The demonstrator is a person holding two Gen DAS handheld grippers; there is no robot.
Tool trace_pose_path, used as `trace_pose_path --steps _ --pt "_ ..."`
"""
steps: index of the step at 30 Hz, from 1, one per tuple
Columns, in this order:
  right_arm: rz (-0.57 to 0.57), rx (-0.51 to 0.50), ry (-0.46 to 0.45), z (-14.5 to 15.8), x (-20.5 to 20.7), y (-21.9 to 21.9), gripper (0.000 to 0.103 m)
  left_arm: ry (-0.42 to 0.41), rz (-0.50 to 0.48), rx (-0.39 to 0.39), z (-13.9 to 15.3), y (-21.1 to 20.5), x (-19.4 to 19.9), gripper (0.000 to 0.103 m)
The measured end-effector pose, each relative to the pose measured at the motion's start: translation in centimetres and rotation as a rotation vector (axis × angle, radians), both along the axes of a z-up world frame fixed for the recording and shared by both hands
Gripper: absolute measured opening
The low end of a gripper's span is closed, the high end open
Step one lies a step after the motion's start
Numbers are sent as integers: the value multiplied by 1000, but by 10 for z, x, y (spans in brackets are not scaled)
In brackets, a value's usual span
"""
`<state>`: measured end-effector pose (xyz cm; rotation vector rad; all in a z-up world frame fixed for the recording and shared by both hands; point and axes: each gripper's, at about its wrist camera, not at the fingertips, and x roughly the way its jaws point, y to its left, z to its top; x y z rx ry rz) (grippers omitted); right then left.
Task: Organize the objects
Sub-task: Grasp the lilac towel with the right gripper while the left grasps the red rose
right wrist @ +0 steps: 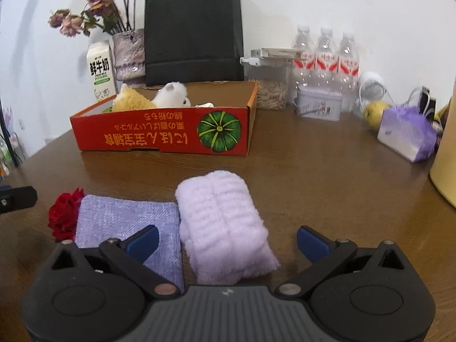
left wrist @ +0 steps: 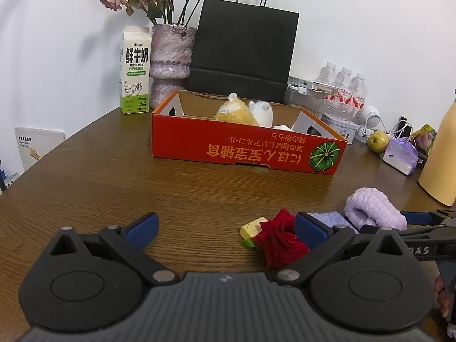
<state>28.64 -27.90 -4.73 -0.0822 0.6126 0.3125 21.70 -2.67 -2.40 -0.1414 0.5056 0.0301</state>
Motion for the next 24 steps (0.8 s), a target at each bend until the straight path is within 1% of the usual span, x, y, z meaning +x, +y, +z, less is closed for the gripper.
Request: trace_pose_path --steps 1,3,4,9,12,15,18,22,23,24 --pt "10 -10 -6 0 0 3 88 1 1 0 0 0 0 103" --pt "16 -37 -14 0 -2 8 55 1 3 2 -1 -1 0 103" --pt "14 -48 -17 0 -3 9 51 2 2 2 -1 -1 0 103" --pt "19 -24 -31 2 -9 5 43 17 3 9 -4 -2 3 103" --pt "-10 -15 -73 5 -16 2 38 50 -3 8 -9 -2 8 103" --pt "-17 9 -109 9 -23 -2 37 91 -38 -1 -14 -5 14 103" --pt "-14 19 -124 13 -26 -3 36 89 -74 5 -15 -14 17 103" --pt "-5 19 -121 13 -27 -2 36 98 -89 72 -18 -35 24 103" --pt "-2 19 -123 13 -27 -2 36 100 -85 80 -18 -39 27 99" --pt "0 20 -126 13 -28 -2 36 98 -85 78 -17 -41 28 88"
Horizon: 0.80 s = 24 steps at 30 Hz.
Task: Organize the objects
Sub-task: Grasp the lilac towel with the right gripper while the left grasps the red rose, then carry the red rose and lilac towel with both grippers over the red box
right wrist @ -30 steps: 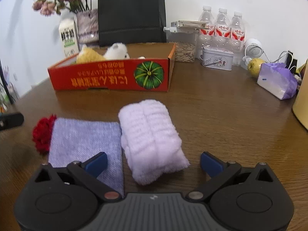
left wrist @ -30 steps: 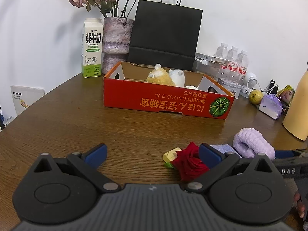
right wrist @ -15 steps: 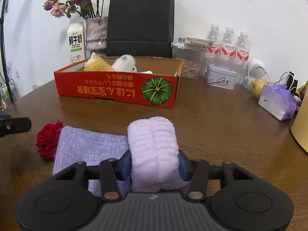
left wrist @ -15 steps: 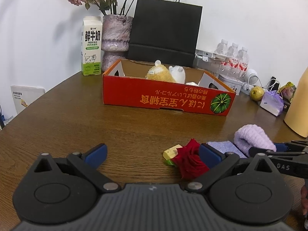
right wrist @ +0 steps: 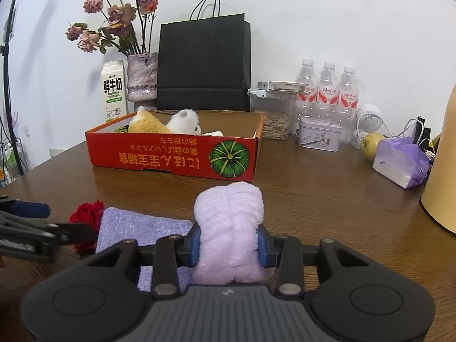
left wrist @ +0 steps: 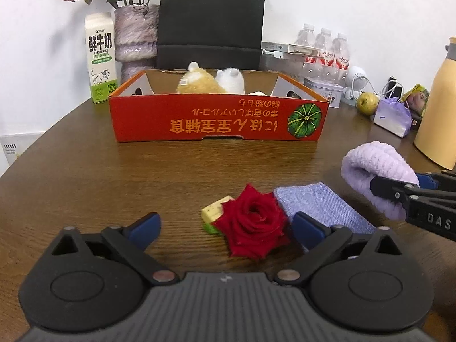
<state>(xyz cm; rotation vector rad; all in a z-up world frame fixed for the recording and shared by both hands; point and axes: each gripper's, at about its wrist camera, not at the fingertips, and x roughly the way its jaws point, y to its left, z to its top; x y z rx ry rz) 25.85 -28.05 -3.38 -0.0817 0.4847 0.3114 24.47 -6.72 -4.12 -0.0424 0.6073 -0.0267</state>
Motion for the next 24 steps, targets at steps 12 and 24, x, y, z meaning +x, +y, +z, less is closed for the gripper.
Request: trace_pose_path --steps 12,24 --pt "28 20 -9 0 -3 -1 36 -39 -74 -66 3 4 -13 32" --pt "-4 27 -61 4 -12 -2 36 -149 20 -85 19 26 -44 30"
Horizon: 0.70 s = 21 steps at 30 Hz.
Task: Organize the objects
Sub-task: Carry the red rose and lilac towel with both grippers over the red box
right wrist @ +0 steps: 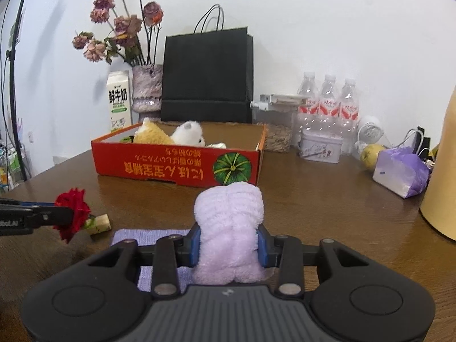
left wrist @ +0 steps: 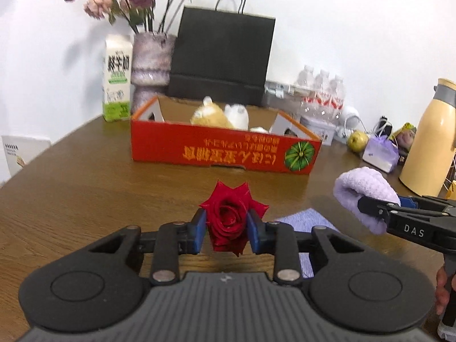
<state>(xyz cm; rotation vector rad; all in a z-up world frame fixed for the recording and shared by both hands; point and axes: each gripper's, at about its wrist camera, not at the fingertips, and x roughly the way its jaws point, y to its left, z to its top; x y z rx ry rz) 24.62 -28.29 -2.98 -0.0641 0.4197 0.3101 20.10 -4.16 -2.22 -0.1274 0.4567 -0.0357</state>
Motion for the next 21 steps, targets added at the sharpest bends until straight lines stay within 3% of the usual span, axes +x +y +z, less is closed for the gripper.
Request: trace_pose_path --steps 21 --pt "62 45 -87 39 -15 48 36 -81 2 -13 51 19 5 30"
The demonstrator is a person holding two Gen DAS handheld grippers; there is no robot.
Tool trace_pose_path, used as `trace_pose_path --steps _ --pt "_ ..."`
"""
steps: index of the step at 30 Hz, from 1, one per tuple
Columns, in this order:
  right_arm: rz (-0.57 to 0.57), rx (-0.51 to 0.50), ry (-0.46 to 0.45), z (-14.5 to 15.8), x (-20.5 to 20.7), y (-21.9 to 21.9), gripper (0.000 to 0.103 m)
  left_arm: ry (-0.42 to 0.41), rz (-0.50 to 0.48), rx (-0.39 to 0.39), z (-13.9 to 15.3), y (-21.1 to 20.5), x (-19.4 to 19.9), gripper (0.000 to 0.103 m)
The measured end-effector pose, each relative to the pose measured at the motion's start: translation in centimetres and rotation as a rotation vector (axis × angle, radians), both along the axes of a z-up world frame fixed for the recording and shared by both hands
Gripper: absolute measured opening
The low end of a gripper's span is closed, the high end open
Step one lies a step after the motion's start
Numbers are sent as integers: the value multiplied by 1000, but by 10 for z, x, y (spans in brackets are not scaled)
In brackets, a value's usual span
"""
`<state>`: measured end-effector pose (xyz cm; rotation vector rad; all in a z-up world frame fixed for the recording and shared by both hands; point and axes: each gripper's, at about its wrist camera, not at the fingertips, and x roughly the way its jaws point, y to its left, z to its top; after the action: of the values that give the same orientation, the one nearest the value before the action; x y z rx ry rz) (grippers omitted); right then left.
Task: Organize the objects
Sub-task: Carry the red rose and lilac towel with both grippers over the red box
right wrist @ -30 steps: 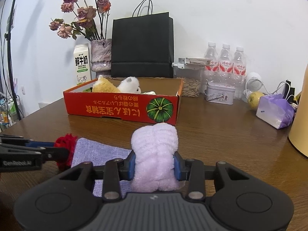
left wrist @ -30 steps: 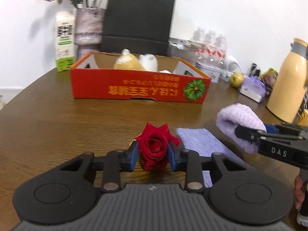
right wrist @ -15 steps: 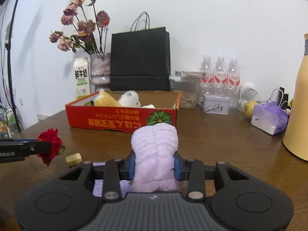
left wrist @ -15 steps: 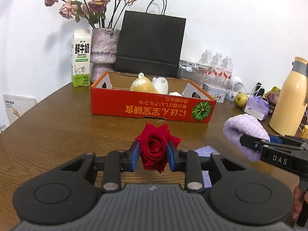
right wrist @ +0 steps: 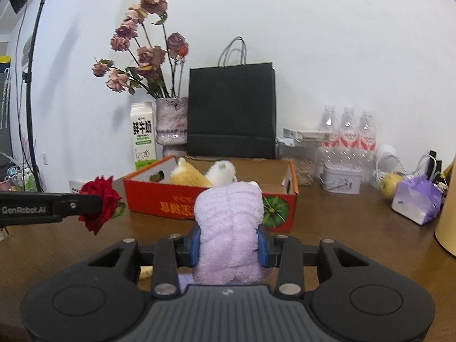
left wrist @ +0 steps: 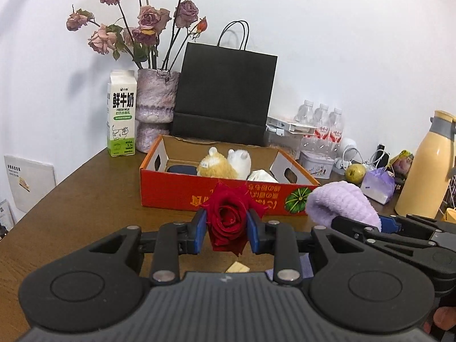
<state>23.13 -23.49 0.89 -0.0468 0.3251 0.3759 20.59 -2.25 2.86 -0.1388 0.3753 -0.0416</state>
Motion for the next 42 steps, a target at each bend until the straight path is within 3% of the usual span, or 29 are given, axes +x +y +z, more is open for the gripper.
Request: trace_pose_path --steps 24,42 --pt "3 56 -61 38 77 28 36 -12 26 -53 26 31 94 30" --pt "-10 48 -9 24 159 25 36 -12 40 -24 23 35 168 30"
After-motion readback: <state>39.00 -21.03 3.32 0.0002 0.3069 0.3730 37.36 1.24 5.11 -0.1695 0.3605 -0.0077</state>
